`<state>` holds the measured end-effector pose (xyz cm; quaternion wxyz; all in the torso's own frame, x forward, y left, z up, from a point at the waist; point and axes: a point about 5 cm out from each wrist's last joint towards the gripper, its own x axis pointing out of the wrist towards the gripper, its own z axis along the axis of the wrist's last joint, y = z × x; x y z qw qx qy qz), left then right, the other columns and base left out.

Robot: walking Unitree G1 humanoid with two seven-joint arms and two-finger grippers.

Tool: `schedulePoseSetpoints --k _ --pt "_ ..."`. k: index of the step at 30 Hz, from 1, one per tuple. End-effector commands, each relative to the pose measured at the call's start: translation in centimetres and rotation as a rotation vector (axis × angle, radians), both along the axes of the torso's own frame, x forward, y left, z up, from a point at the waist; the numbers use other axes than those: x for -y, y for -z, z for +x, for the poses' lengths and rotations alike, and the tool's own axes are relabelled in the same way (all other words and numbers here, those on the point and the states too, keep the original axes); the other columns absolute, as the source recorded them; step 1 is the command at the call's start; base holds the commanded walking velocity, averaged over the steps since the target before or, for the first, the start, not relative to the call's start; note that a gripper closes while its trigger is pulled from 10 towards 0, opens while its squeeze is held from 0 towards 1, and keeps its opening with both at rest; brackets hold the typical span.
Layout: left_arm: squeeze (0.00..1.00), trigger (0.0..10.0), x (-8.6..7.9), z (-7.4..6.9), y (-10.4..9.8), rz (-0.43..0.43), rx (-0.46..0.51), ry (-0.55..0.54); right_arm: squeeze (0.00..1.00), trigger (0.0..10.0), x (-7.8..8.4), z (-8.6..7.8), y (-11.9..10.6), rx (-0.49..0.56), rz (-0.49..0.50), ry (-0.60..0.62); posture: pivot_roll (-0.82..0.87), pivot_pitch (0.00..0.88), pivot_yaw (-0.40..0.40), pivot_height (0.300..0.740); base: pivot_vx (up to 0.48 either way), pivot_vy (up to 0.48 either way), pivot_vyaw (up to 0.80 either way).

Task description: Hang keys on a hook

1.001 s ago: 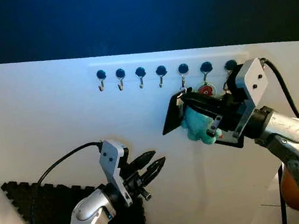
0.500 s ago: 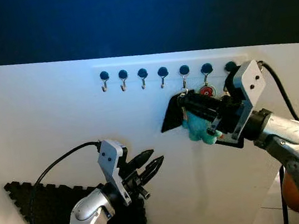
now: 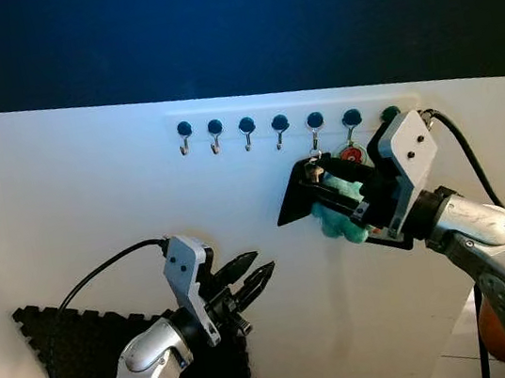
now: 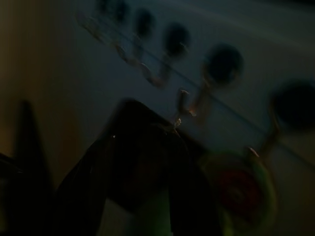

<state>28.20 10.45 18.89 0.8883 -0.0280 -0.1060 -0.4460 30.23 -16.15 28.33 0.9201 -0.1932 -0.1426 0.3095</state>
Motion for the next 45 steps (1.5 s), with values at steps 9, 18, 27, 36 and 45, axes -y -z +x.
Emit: schedulePoseSetpoints --k 9,18,27,36,45 --pt "0.00 10.0 -0.5 0.6 -0.1 -0.004 0.018 -0.068 0.88 10.0 1.3 1.4 2.3 -0.072 -0.058 0.138 0.01 0.109 0.027 0.740 0.000 0.000 0.00" --pt "0.00 10.0 -0.7 0.7 -0.2 -0.012 0.026 -0.087 0.00 10.0 1.9 1.8 0.8 0.062 -0.052 0.209 0.02 0.110 0.027 0.740 0.000 0.000 0.00" --pt "0.00 10.0 -0.6 0.6 -0.2 -0.008 0.028 -0.078 0.00 10.0 2.2 1.8 -0.1 0.120 -0.015 0.230 0.02 0.112 0.029 0.740 0.000 0.000 0.00" --pt "0.00 10.0 -0.6 0.6 -0.3 -0.007 0.030 -0.079 0.00 10.0 1.8 1.2 -1.3 0.194 0.079 0.164 0.02 0.114 0.028 0.740 0.000 0.000 0.00" --pt "0.00 10.0 -0.5 0.3 0.4 0.050 0.016 -0.050 0.00 10.0 -0.1 0.3 1.6 0.041 0.037 0.018 0.02 0.115 0.027 0.740 0.000 0.000 0.00"
